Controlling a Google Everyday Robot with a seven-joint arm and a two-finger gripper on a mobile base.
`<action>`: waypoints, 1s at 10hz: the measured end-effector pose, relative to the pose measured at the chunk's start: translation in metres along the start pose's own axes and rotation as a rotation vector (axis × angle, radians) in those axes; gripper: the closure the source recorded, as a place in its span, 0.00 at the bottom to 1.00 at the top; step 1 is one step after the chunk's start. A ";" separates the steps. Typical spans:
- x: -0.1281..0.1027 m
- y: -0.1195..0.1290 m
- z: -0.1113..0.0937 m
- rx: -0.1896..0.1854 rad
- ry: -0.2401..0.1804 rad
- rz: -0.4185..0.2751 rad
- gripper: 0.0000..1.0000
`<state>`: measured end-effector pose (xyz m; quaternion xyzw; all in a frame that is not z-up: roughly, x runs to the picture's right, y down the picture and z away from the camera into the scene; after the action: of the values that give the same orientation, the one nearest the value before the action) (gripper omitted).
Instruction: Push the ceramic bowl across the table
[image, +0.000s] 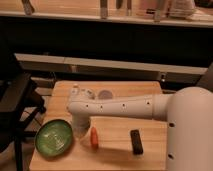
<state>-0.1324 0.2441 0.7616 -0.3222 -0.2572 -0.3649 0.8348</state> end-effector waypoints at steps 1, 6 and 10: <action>0.001 0.000 0.000 0.000 -0.001 -0.001 0.99; 0.002 0.000 0.001 0.002 -0.006 -0.011 0.99; 0.004 0.000 0.002 0.002 -0.010 -0.019 0.99</action>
<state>-0.1308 0.2435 0.7654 -0.3206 -0.2649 -0.3708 0.8304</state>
